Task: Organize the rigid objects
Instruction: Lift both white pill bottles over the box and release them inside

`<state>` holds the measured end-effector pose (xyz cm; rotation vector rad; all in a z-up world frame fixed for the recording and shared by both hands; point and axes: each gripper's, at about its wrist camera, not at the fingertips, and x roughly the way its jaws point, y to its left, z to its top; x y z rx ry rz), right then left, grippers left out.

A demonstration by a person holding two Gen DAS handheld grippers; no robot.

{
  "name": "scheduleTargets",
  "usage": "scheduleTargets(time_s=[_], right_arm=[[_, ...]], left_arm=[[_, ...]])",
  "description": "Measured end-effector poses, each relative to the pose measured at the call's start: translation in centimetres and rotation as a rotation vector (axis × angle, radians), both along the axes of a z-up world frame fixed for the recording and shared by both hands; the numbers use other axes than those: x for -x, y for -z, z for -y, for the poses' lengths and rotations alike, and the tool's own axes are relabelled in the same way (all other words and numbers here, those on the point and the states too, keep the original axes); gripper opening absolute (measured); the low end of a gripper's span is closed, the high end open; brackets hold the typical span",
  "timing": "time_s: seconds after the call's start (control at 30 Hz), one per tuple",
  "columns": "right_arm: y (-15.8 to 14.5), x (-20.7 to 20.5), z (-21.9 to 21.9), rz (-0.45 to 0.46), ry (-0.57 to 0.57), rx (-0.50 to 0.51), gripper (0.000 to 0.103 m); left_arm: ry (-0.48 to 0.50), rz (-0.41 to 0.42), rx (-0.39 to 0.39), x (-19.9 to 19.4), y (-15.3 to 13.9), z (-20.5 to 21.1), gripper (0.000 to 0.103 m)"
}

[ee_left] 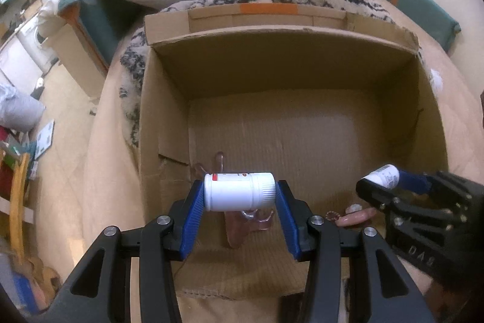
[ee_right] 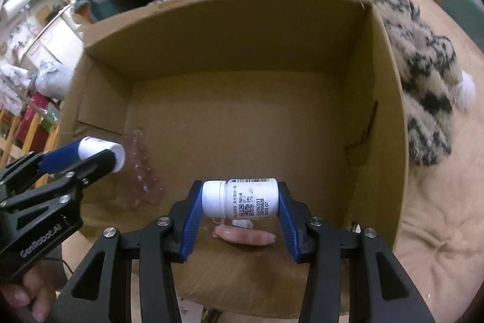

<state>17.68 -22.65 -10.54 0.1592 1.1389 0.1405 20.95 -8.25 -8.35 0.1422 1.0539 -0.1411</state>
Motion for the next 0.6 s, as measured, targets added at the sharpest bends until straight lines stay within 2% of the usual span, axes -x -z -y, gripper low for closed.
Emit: scheduleTargets(time_s=[0.23, 0.5, 0.53, 0.6], right_arm=[[0.2, -0.2, 0.3, -0.014, 0.015, -0.019, 0.049], [0.0, -0.7, 0.6, -0.007, 0.020, -0.062, 0.049], [-0.2, -0.6, 0.9, 0.002, 0.021, -0.075, 0.050], [-0.8, -0.4, 1.0, 0.031, 0.024, -0.088, 0.059]], left_arm=[[-0.024, -0.039, -0.005, -0.4, 1.0, -0.4, 0.043], [-0.030, -0.039, 0.000, -0.1, 1.1, -0.7, 0.043], [-0.030, -0.037, 0.000, 0.0, 1.0, -0.6, 0.044], [-0.030, -0.033, 0.002, 0.1, 0.9, -0.6, 0.044]])
